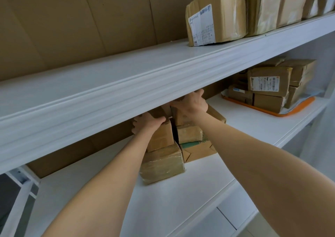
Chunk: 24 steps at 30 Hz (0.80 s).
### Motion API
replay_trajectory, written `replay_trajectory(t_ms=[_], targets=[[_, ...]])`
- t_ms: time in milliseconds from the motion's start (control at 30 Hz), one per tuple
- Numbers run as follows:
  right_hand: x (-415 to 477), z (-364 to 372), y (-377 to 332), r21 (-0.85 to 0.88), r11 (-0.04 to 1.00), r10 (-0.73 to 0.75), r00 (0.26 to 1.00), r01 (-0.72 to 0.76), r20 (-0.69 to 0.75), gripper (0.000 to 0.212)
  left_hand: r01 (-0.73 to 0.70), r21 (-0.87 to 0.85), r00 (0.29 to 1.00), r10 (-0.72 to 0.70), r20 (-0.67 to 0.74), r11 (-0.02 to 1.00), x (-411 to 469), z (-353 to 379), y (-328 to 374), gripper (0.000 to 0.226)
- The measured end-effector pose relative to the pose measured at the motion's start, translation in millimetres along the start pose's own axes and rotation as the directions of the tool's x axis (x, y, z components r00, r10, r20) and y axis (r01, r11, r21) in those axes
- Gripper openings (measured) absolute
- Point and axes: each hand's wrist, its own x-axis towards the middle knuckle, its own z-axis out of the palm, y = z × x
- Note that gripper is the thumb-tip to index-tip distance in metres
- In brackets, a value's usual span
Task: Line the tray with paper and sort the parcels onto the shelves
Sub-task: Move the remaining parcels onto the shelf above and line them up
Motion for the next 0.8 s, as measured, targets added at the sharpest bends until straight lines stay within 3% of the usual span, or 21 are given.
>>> replay_trajectory(t_ms=[167, 400, 500, 567, 700, 800], targets=[[5, -9, 8, 0.075, 0.996, 0.045, 0.999, -0.045, -0.001, 0.083, 0.009, 0.077, 1.000, -0.008, -0.022, 0.997, -2, 5, 9, 0.097], [13, -30, 26, 0.435, 0.871, 0.213, 0.974, -0.228, 0.084, 0.071, 0.019, 0.170, 1.000, -0.016, -0.021, 0.985, 0, 6, 19, 0.109], [17, -36, 42, 0.641, 0.710, 0.320, 0.944, -0.292, 0.076, 0.067, -0.015, 0.179, 0.999, 0.023, -0.044, 0.984, -3, 5, 24, 0.105], [16, -43, 53, 0.762, 0.541, 0.414, 0.901, -0.357, 0.128, 0.062, -0.100, 0.108, 0.985, 0.114, -0.131, 0.989, -8, 7, 29, 0.089], [6, -56, 73, 0.873, 0.168, 0.436, 0.828, -0.458, 0.351, 0.050, -0.353, -0.264, 0.914, 0.271, -0.302, 0.897, -21, 10, 54, 0.049], [-2, -61, 87, 0.872, 0.054, 0.427, 0.800, -0.487, 0.421, 0.052, -0.400, -0.439, 0.916, 0.330, -0.230, 0.805, -29, 12, 75, 0.044]])
